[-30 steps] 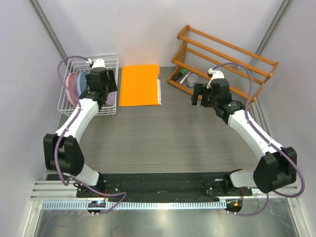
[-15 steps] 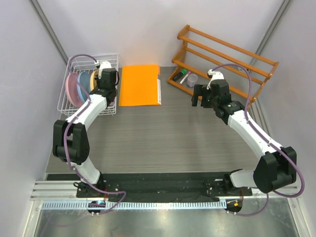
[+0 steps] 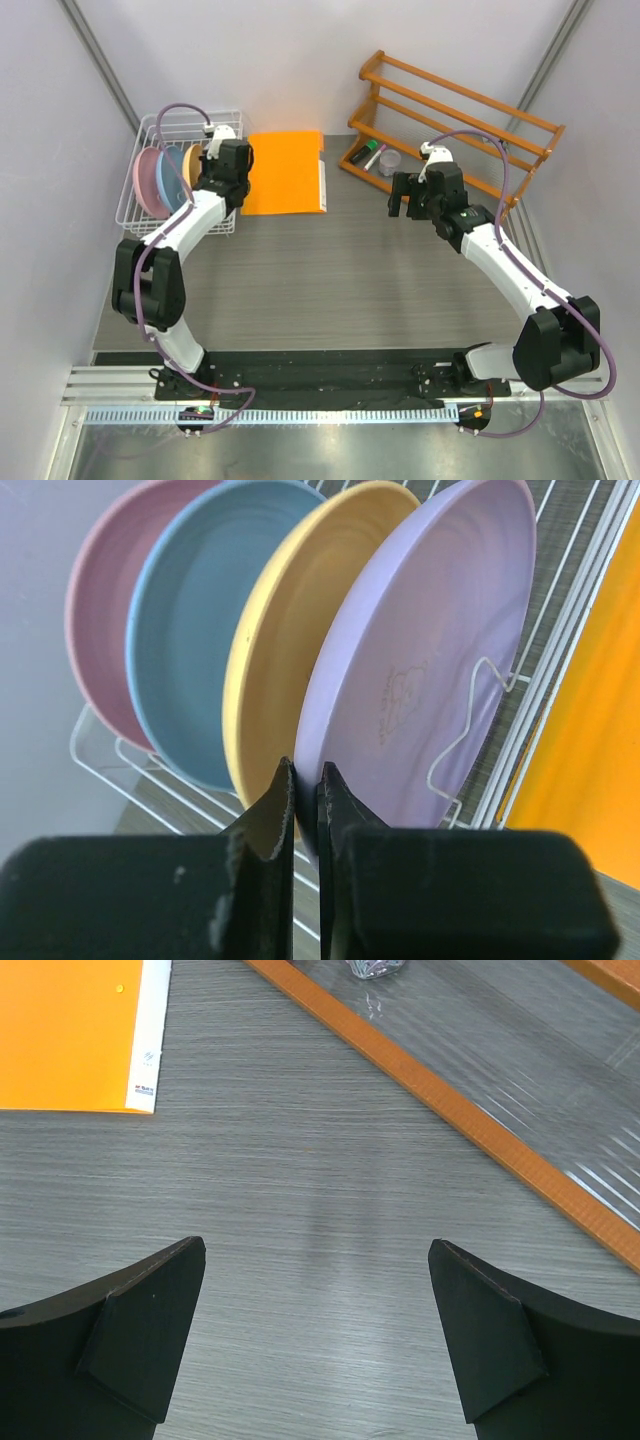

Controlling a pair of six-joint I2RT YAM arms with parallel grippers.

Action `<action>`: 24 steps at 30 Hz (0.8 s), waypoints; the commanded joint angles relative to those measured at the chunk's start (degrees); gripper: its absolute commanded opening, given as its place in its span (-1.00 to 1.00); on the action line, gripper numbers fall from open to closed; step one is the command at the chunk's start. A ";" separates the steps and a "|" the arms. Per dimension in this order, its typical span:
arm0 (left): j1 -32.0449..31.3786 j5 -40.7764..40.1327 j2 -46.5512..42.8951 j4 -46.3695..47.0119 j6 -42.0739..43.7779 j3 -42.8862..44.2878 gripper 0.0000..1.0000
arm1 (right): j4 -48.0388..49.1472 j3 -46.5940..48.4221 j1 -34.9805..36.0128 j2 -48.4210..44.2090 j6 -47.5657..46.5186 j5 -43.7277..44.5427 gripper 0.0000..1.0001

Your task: Unload the plates from the dish rack

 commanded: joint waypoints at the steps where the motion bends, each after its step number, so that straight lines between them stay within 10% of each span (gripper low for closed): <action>1: -3.58 -6.63 -2.17 4.56 3.36 4.78 -1.00 | 1.44 -0.11 0.19 -0.92 -0.47 0.63 0.99; 14: -7.36 -19.93 -7.35 6.06 13.12 7.25 -1.00 | 1.26 -0.46 0.19 -3.12 -0.03 -1.03 0.99; 24: -9.83 -0.81 -14.91 -12.88 -0.74 9.79 -1.00 | 3.71 -0.11 0.19 -2.69 2.42 -8.64 0.99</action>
